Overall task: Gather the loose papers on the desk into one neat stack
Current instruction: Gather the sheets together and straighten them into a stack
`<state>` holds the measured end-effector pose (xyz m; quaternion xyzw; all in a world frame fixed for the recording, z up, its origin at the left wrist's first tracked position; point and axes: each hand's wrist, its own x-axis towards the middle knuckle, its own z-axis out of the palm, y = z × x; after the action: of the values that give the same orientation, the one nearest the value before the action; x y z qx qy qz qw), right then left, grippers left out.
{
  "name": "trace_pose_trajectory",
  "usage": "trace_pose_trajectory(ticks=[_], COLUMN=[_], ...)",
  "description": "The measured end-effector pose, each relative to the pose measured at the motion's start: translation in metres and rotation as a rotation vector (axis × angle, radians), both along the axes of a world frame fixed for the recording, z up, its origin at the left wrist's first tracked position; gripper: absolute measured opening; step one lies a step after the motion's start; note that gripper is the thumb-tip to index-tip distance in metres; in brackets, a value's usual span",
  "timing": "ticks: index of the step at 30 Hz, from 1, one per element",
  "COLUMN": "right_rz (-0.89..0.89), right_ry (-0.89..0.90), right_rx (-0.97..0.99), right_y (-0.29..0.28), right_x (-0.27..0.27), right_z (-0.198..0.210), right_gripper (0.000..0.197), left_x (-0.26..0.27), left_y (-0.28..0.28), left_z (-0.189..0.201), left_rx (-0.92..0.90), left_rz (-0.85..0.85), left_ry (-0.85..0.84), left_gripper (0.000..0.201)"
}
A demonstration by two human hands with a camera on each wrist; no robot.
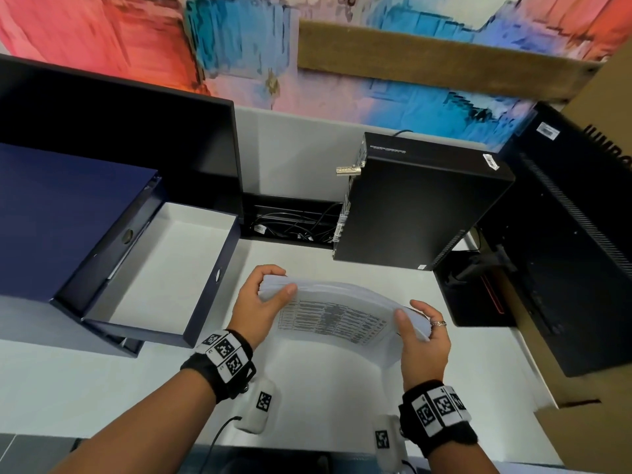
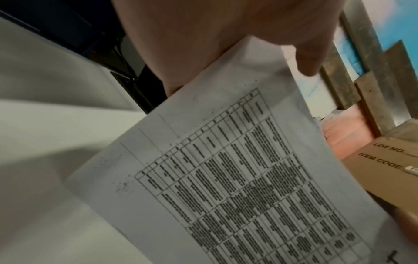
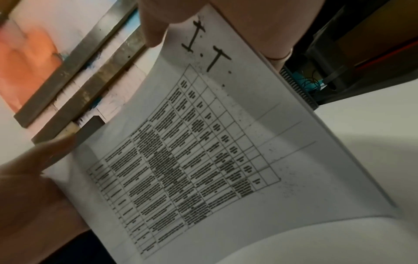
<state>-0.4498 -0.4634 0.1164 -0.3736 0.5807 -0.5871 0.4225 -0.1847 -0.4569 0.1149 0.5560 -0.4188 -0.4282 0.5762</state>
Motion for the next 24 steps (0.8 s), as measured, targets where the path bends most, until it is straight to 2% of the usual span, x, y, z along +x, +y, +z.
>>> trace_pose_trajectory(ticks=[3, 6, 10, 12, 14, 16, 18, 21, 24], right_rz=[-0.065, -0.069, -0.086, -0.033, 0.04, 0.083, 0.106, 0.126, 0.124], right_ry=[0.021, 0.08, 0.015, 0.029, 0.064, 0.074, 0.063, 0.02, -0.008], right_rx=[0.022, 0.009, -0.029, -0.028, 0.002, 0.05, 0.095, 0.116, 0.093], right_y=[-0.006, -0.006, -0.005, -0.003, -0.001, 0.002, 0.003, 0.0, -0.001], right_x=[0.003, 0.006, 0.009, 0.005, -0.001, -0.006, -0.008, -0.007, -0.01], right_z=[0.0, -0.002, 0.003, 0.005, 0.003, -0.002, -0.007, -0.011, -0.009], right_gripper=[0.013, 0.01, 0.019, 0.021, 0.043, 0.062, 0.052, 0.027, 0.027], left_x=[-0.005, -0.007, -0.005, -0.004, -0.003, -0.001, 0.0, -0.003, -0.001], left_y=[-0.004, -0.009, -0.011, -0.01, -0.007, -0.002, 0.001, 0.001, 0.004], left_z=[0.009, 0.009, 0.012, 0.014, 0.012, 0.005, -0.001, 0.001, 0.003], left_rx=[-0.027, -0.002, -0.004, 0.005, 0.019, 0.076, 0.145, 0.148, 0.09], left_rz=[0.11, 0.139, 0.154, 0.147, 0.109, 0.035, -0.017, -0.006, 0.02], left_ry=[-0.081, -0.058, 0.012, 0.026, 0.07, 0.053, -0.056, -0.149, -0.123], left_gripper=[0.015, 0.009, 0.016, 0.019, 0.026, 0.048, 0.056, 0.032, 0.026])
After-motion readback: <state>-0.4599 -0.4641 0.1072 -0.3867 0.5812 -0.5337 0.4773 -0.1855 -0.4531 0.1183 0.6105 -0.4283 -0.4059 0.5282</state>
